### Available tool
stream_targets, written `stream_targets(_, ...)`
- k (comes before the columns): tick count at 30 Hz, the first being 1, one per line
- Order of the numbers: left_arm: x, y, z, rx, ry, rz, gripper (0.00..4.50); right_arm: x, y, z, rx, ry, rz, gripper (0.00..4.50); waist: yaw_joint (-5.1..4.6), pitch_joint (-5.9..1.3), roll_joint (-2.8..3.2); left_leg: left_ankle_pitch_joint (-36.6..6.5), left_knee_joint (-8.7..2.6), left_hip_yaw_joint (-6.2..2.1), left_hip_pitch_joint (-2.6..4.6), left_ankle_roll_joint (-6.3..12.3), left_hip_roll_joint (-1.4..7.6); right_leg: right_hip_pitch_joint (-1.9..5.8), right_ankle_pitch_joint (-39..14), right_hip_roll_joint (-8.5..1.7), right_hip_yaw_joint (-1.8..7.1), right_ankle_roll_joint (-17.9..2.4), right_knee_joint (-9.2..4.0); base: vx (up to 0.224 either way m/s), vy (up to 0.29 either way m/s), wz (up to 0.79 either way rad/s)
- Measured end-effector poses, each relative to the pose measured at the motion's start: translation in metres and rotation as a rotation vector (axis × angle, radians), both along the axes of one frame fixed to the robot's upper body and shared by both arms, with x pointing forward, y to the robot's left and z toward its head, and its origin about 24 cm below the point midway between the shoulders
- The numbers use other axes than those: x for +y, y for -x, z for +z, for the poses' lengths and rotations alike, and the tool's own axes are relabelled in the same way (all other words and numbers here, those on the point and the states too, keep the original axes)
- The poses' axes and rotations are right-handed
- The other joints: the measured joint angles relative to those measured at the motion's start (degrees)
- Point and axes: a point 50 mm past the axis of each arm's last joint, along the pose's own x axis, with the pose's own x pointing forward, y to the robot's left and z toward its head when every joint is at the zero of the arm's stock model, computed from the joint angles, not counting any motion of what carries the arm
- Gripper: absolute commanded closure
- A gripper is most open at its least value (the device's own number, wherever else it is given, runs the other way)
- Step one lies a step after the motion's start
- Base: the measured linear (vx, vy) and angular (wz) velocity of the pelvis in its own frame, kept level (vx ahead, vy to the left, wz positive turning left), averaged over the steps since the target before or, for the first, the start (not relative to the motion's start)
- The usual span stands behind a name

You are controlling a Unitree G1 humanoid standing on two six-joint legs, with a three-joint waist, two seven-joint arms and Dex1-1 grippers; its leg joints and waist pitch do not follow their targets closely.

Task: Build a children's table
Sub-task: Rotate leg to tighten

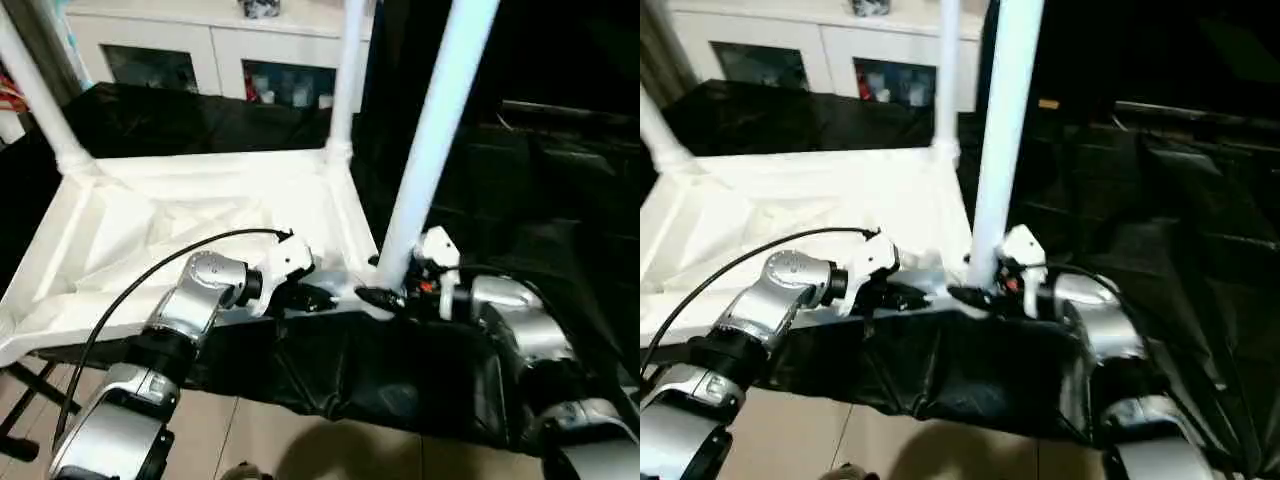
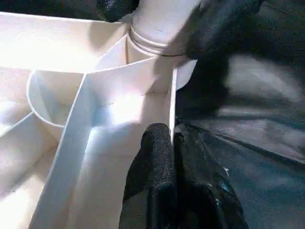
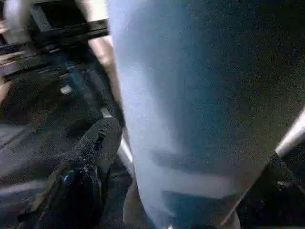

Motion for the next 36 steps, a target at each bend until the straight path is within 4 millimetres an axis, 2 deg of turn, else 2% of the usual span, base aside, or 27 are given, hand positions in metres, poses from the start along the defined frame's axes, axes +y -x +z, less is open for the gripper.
stream_targets(6,0.006,0.005,0.001,0.031,-0.003,-0.080,4.50,-0.001,0.010,0.004,0.023,0.008,0.122,1.85,0.61,0.02,0.00,0.00,-0.01,0.00,-0.06,0.00,0.01,-0.05,-0.01,0.00,-0.02,0.01,-0.02,0.000,0.000,0.00)
stream_targets(13,0.008,0.007,0.001,0.042,-0.003,-0.109,4.50,-0.001,0.013,0.005,0.015,0.019,0.149,2.36,0.94,0.02,0.00,0.00,-0.02,0.00,-0.05,0.00,0.01,-0.05,-0.02,0.00,-0.02,0.02,-0.01,0.000,0.000,0.00)
stream_targets(17,0.008,0.008,0.001,0.044,-0.004,-0.115,4.50,-0.002,0.017,0.005,0.012,0.022,0.152,2.47,1.37,0.02,0.04,0.00,-0.06,0.00,-0.03,-0.01,0.01,-0.06,-0.03,0.00,-0.02,0.04,-0.01,0.000,0.000,0.00)
stream_targets(22,0.007,0.008,0.000,0.043,-0.003,-0.114,4.50,-0.001,0.018,0.003,0.015,0.010,0.133,2.48,1.42,0.01,0.04,0.00,-0.05,0.00,-0.01,-0.01,0.01,-0.05,-0.02,0.00,-0.01,0.04,-0.01,0.000,0.000,0.00)
stream_targets(25,0.006,0.005,-0.001,0.023,-0.006,-0.071,4.50,0.002,0.013,0.000,0.000,-0.020,0.025,2.49,1.17,0.00,0.05,0.01,-0.01,0.00,0.04,-0.02,0.02,-0.02,-0.02,0.00,0.00,0.03,0.02,0.000,0.000,0.00)
stream_targets(29,0.000,-0.001,-0.003,-0.018,0.000,0.037,4.50,0.007,0.002,-0.006,-0.015,-0.063,-0.200,2.53,-0.26,-0.04,0.07,0.01,0.07,-0.01,0.23,-0.02,0.00,0.16,-0.20,0.00,0.03,0.33,-0.02,0.000,0.000,0.00)
stream_targets(32,-0.015,-0.011,-0.005,-0.062,-0.001,0.164,4.50,0.016,-0.016,-0.011,-0.026,-0.097,-0.483,2.54,-1.36,-0.03,0.08,0.01,0.08,-0.02,0.38,-0.02,-0.04,0.25,-0.22,-0.03,0.04,0.36,-0.13,0.000,0.000,0.00)
stream_targets(36,-0.028,-0.018,-0.007,-0.101,-0.009,0.265,4.50,0.025,-0.030,-0.013,-0.023,-0.081,-0.692,2.54,-1.64,-0.05,0.12,0.01,0.08,-0.03,0.45,-0.02,-0.05,0.26,-0.22,-0.03,0.04,0.37,-0.15,0.000,0.000,0.00)
